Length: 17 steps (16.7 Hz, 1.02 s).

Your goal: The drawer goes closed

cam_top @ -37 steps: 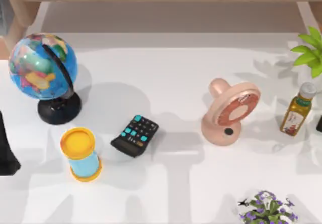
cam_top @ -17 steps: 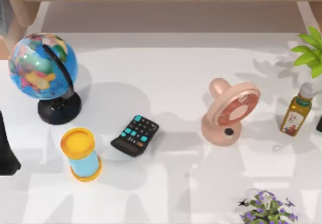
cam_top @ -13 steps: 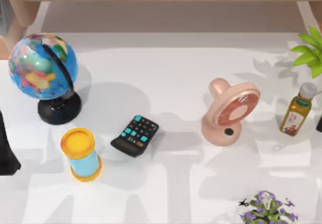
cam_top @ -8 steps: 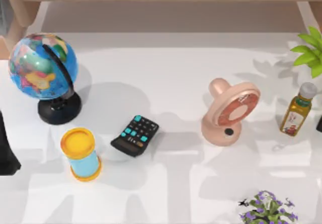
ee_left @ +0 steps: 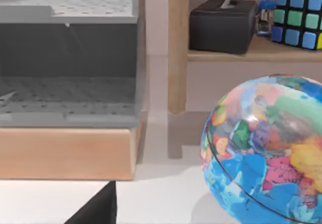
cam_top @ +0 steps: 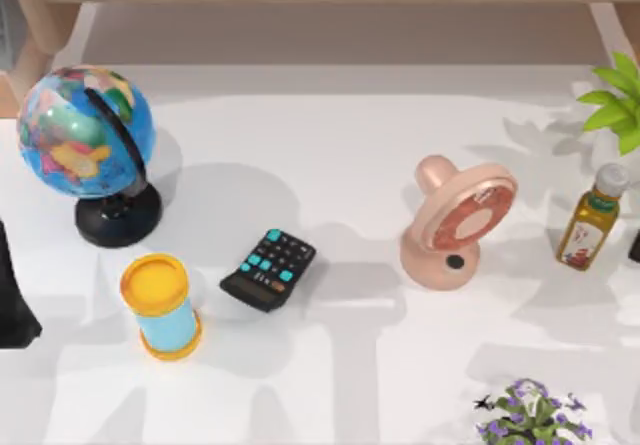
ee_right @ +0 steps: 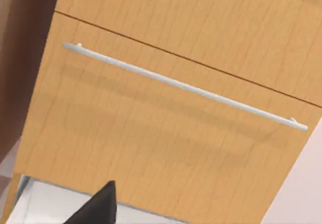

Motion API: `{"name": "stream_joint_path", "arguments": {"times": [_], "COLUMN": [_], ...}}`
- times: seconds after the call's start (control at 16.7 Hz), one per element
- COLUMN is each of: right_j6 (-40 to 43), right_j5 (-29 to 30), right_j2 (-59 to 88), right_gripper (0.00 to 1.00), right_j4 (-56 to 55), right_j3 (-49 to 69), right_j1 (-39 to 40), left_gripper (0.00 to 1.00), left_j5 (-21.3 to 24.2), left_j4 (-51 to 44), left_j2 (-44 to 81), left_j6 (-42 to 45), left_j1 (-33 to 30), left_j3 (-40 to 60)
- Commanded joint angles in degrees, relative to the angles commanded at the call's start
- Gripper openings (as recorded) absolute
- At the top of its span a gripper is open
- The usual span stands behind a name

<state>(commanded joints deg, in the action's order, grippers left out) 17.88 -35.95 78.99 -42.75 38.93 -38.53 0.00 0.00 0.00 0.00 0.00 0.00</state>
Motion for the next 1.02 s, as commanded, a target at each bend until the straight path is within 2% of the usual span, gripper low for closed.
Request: {"name": "stream_joint_path", "arguments": {"times": [0.42, 0.72, 1.02], "right_j6": [31.7, 53.8, 68.4], "right_j5": [-2.4, -3.9, -4.8], "right_j2": [14.6, 26.9, 35.9], "right_gripper": [1.00, 1.00, 1.00], "right_j4": [-22.5, -37.9, -47.9], "right_j3": [-8.9, -12.8, -14.0], "right_j1": [-5.1, -5.8, -4.7], "left_gripper": [1.00, 1.00, 1.00], "left_j5": [0.0, 0.0, 0.0], "left_j4": [0.0, 0.0, 0.0], "left_j2": [0.0, 0.0, 0.0], "left_j6": [0.0, 0.0, 0.0], "left_j1": [0.0, 0.0, 0.0], "left_j3": [0.0, 0.0, 0.0]}}
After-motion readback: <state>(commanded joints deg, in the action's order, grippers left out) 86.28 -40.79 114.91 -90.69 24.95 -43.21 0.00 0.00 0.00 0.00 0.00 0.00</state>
